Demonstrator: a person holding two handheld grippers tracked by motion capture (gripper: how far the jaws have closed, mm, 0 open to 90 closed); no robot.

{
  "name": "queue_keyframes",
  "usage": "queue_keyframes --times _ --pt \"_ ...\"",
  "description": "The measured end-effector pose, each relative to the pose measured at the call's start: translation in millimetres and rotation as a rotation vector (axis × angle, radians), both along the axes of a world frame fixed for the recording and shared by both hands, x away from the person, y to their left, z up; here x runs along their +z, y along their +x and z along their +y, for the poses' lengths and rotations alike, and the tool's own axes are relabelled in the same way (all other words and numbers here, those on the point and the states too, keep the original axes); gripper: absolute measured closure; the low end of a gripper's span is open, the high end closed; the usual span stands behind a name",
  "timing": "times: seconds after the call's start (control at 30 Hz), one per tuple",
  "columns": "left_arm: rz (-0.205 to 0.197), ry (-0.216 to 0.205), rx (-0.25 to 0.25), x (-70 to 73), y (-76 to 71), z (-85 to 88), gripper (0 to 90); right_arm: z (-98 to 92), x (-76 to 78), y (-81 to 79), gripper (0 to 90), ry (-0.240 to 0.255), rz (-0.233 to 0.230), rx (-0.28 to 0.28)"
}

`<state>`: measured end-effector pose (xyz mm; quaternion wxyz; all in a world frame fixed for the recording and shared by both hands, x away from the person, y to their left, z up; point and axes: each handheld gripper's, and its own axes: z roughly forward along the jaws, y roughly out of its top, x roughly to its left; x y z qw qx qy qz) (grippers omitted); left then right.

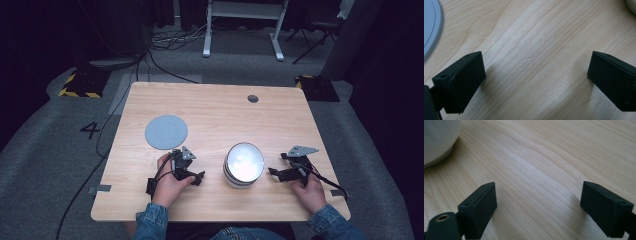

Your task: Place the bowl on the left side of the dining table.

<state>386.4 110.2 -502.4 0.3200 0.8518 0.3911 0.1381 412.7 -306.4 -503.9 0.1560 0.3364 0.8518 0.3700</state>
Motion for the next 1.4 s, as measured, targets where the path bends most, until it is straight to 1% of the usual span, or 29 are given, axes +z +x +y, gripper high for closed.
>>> queue_keyframes --times 0.13,0.17,0.2,0.23,0.27,0.33,0.37,0.4,0.47,0.57,0.6,0.63,0.67,0.73,0.77,0.8,0.83,0.87,0.9,1.0,1.03,1.07,1.1,1.13,1.2,1.27,1.3,1.33,1.4 --pt "-0.004 -0.001 0.001 0.0 -0.1 0.0 1.8 0.0 0.0 0.0 13.8 0.0 0.0 0.001" --pt "-0.004 -0.001 0.001 0.0 -0.1 0.0 3.9 0.0 0.0 0.0 13.8 0.0 0.0 0.001" --pt "-0.009 -0.019 0.004 2.6 -2.0 -0.2 10.9 -0.1 0.0 0.0 13.8 0.0 0.0 0.001" --pt "-0.012 -0.009 0.001 5.5 -2.3 1.0 21.5 0.0 0.0 0.0 13.8 0.0 0.0 0.001" --pt "-0.002 -0.016 0.008 6.0 -2.6 0.3 25.5 0.0 0.0 0.0 13.8 0.0 0.0 0.001" --pt "-0.003 -0.002 0.003 6.7 -2.3 -0.7 17.1 0.0 0.0 0.0 13.8 0.0 0.0 0.0" --pt "-0.003 -0.002 0.003 6.7 -2.3 -0.7 19.1 0.0 0.0 0.0 13.8 0.0 0.0 0.0" --pt "0.017 -0.015 -0.005 8.8 -4.0 -2.0 21.8 0.0 0.0 0.0 13.8 0.0 0.0 0.001" --pt "0.019 -0.02 -0.009 11.3 -4.3 -2.2 21.2 0.0 0.0 0.0 13.8 0.0 0.0 0.0" --pt "-0.002 -0.049 -0.005 24.7 -6.5 -1.9 22.5 0.0 0.0 0.0 13.7 0.0 0.0 0.0" --pt "-0.016 -0.075 -0.013 36.2 -8.2 -1.9 22.4 0.0 0.0 0.0 13.8 0.0 0.0 0.001" --pt "-0.016 -0.075 -0.013 36.2 -8.2 -1.9 22.5 0.0 0.0 0.0 13.8 0.0 0.0 0.001" --pt "-0.024 -0.103 -0.025 47.2 -9.9 -2.9 22.5 0.0 0.0 0.0 13.7 0.0 0.0 0.0" --pt "-0.046 -0.091 -0.026 57.3 -11.7 -4.5 22.8 0.0 0.0 0.0 13.8 0.0 -0.001 0.0" --pt "-0.046 -0.091 -0.026 57.3 -11.7 -4.5 23.0 0.0 0.0 0.0 13.8 0.0 -0.001 0.0" --pt "-0.04 -0.087 -0.044 65.6 -13.6 -7.3 23.1 0.0 0.0 0.0 13.8 0.001 0.0 0.0" --pt "-0.04 -0.087 -0.044 65.6 -13.6 -7.3 23.1 0.0 0.0 0.0 13.8 0.001 0.0 0.0" --pt "-0.049 -0.086 -0.058 70.3 -14.3 -9.0 23.3 0.0 0.0 0.0 13.8 0.0 0.001 0.0" --pt "-0.037 -0.095 -0.071 76.7 -15.9 -11.6 23.4 0.0 0.0 -0.1 13.8 0.0 0.0 0.0" --pt "-0.048 -0.1 -0.078 89.7 -16.9 -15.0 23.8 0.0 0.0 -0.1 13.8 0.0 0.0 0.0" --pt "-0.048 -0.1 -0.078 89.7 -16.9 -15.0 23.8 0.0 0.0 -0.1 13.8 0.0 0.0 0.0" --pt "-0.062 -0.121 -0.088 99.0 -17.4 -17.7 23.8 0.0 0.0 -0.1 13.8 0.0 0.0 0.0" --pt "-0.062 -0.121 -0.088 99.0 -17.4 -17.7 23.8 0.0 0.0 -0.1 13.8 0.0 0.0 0.0" --pt "-0.063 -0.149 -0.107 107.2 -18.5 -22.0 24.0 0.0 0.0 0.0 13.8 0.0 -0.001 0.0" --pt "-0.083 -0.145 -0.131 114.6 -18.4 -26.8 24.0 0.0 0.0 -0.1 13.8 0.0 0.0 0.0" --pt "-0.095 -0.137 -0.138 118.3 -18.0 -29.1 24.0 0.0 0.0 -0.1 13.8 0.0 0.0 0.0" --pt "-0.087 -0.141 -0.147 121.7 -17.5 -32.0 24.0 0.0 0.0 -0.1 13.8 0.0 -0.001 0.001" --pt "-0.102 -0.141 -0.154 124.7 -16.0 -34.9 24.0 0.0 0.0 -0.1 13.7 0.0 -0.001 0.001" --pt "-0.099 -0.147 -0.171 131.0 -13.3 -41.3 24.2 0.0 0.0 0.0 13.8 0.0 0.0 0.001"
